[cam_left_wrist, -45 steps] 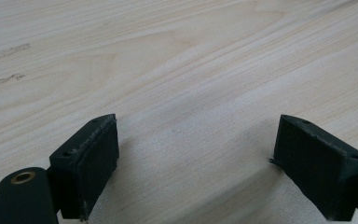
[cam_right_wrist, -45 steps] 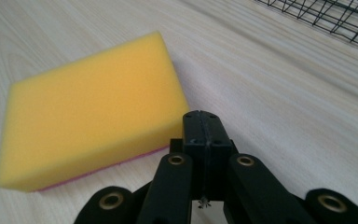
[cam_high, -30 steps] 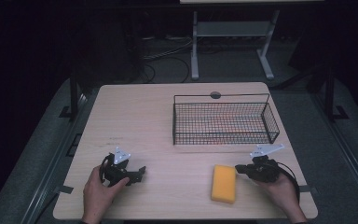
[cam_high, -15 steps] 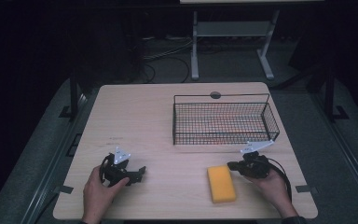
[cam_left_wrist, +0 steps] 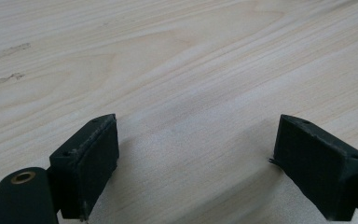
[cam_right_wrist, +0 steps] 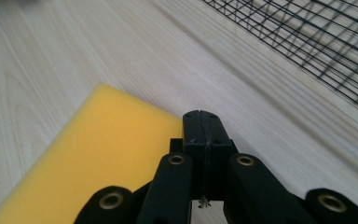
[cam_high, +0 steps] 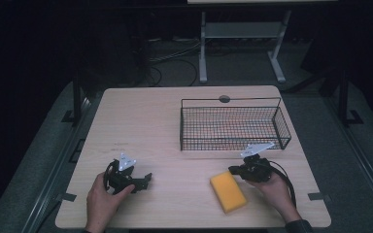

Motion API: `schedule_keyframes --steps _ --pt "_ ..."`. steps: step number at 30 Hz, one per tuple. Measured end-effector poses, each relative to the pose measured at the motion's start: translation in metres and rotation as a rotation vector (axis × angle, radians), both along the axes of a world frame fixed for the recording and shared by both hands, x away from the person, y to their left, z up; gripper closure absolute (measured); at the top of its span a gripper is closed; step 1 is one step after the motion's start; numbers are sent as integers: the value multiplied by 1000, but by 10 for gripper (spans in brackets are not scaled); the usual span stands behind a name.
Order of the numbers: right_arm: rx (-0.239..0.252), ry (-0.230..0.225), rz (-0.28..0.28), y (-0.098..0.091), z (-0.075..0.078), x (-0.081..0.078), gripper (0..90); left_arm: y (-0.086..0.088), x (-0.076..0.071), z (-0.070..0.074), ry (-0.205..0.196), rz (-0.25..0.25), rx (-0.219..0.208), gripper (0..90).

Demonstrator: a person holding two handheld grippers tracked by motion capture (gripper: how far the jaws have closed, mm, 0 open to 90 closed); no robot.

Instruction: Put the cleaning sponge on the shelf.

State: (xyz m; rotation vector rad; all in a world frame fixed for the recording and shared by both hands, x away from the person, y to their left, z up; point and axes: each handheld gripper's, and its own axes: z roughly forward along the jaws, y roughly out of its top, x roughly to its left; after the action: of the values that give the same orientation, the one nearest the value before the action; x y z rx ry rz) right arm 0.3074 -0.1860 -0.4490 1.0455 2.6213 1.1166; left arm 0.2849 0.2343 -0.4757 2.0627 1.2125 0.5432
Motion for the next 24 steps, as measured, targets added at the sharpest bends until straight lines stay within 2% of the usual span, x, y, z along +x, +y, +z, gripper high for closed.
schedule_keyframes --steps 17,23,24 --pt "-18 0 86 38 2 6 896 0 0 0 3 0 0 132" --pt "-27 12 86 39 3 8 893 0 0 0 3 1 -1 132" --pt "-28 18 67 36 5 7 853 0 0 0 2 2 -3 132"
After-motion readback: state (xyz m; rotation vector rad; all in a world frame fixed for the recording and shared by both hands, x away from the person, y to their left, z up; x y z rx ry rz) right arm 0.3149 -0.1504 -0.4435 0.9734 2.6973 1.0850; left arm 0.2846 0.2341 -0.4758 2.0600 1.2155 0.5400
